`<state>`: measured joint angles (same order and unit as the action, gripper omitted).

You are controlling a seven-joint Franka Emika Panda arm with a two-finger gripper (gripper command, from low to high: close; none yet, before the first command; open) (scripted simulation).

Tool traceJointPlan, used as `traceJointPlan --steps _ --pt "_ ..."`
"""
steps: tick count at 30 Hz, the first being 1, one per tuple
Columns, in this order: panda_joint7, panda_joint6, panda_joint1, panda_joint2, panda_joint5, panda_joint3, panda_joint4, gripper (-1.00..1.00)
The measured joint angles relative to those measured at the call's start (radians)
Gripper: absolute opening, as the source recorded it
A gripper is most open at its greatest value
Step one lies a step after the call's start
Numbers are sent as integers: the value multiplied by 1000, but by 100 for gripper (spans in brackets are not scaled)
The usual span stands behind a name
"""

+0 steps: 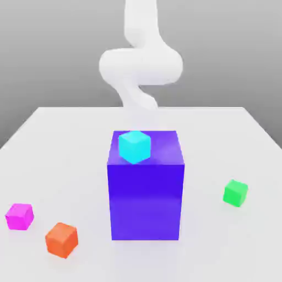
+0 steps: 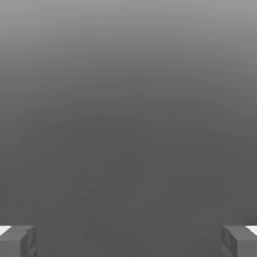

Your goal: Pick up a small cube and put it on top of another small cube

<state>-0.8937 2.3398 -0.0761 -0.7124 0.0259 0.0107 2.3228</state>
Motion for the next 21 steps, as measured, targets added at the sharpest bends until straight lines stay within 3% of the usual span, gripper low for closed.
traceJointPlan --steps 14,21 --pt "-509 221 -353 494 122 -40 127 0" --pt "-682 337 -501 733 72 -113 192 0"
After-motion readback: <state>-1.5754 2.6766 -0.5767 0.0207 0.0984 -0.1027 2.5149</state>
